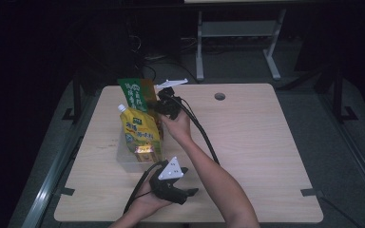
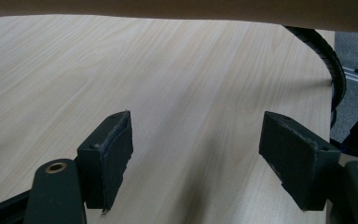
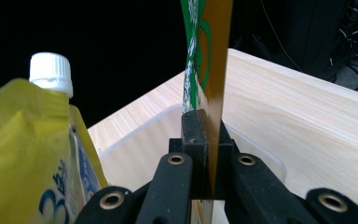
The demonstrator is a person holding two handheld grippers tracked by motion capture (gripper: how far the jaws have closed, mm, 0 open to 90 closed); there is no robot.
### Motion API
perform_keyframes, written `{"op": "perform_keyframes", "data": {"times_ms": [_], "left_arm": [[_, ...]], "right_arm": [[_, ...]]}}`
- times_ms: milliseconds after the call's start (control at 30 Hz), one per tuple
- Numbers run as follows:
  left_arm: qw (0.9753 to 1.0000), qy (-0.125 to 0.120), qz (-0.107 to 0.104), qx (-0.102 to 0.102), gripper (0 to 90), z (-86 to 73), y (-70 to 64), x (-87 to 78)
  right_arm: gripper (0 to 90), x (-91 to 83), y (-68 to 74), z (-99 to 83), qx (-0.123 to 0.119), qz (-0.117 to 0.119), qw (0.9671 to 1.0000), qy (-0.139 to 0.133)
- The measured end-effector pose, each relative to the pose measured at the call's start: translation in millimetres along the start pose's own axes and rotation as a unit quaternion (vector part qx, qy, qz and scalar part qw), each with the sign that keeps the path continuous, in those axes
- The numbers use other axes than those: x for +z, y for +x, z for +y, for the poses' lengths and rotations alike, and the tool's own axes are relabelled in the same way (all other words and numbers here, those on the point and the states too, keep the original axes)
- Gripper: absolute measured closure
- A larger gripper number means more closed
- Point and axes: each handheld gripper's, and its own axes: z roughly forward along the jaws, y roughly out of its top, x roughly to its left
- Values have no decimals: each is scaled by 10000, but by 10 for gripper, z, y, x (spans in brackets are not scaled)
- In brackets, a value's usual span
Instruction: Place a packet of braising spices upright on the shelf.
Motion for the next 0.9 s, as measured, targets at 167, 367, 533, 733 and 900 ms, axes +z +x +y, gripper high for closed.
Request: {"op": "perform_keyframes", "data": {"times_ms": [167, 367, 533, 733, 900], "left_arm": [[10000, -14, 16, -19, 254, -2, 10, -1], [10000, 9, 6, -9, 254, -1, 1, 15], [10000, 17, 18, 7, 254, -3, -4, 15], [10000, 21, 19, 4, 254, -3, -4, 17], [10000, -3, 28, 1, 253, -3, 4, 11]], "right_arm": [[891, -32, -42, -52, 23, 29, 10000, 45], [890, -52, -62, -85, -28, 13, 10000, 92], [883, -69, -70, -83, -68, -69, 9998, 173], [809, -108, -105, -79, -57, -115, 9994, 307], [771, -153, -130, -65, -43, -125, 9995, 289]]}}
